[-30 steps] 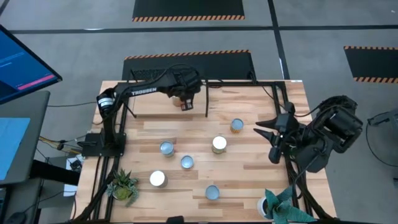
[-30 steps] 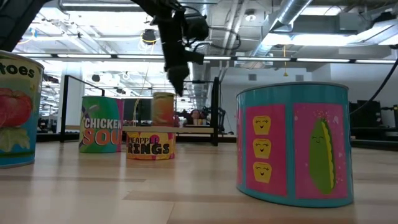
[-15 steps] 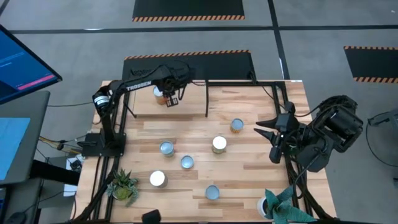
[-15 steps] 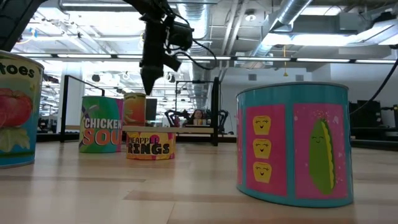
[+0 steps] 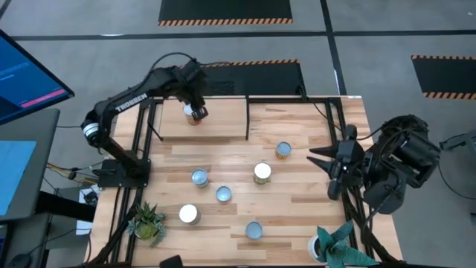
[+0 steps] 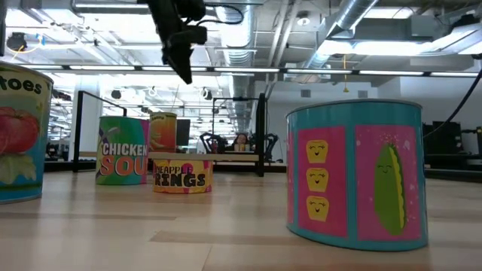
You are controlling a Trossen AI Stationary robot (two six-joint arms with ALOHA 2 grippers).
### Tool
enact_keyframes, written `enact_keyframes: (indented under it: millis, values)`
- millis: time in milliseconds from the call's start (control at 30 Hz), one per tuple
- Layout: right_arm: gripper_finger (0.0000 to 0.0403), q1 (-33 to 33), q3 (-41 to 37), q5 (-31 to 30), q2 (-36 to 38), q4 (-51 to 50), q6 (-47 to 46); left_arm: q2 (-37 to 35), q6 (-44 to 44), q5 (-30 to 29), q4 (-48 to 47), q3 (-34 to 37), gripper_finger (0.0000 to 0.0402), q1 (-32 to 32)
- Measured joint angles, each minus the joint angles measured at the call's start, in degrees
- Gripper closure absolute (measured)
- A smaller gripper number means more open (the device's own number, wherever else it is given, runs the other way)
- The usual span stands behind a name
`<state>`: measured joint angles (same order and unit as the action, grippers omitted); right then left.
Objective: Pick and place cans onto a shelf
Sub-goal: Put the green peas can on the shelf
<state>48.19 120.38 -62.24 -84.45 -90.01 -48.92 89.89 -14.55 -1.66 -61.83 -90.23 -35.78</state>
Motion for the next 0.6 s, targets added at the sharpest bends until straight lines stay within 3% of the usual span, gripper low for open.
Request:
enact_keyframes:
  millis: [133,300,600]
  values:
    - [0.0287,-1.34,0.04,-1.29,-1.14,-0.01,-1.09,0.11,-1.83,-1.16,2.69,5.71,0.0340,1.63]
    - [0.0287,-2.66,0.02,-1.66,-2.94,-0.01,-1.13,0.26,-2.32,-8.19,10.75,13.38,0.0340,2.37]
    - [0.0287,-3.11,0.00,-2.31,-3.03,0.00,-0.75,0.15,-5.61,-16.68,11.77,16.49,0.0340,1.30]
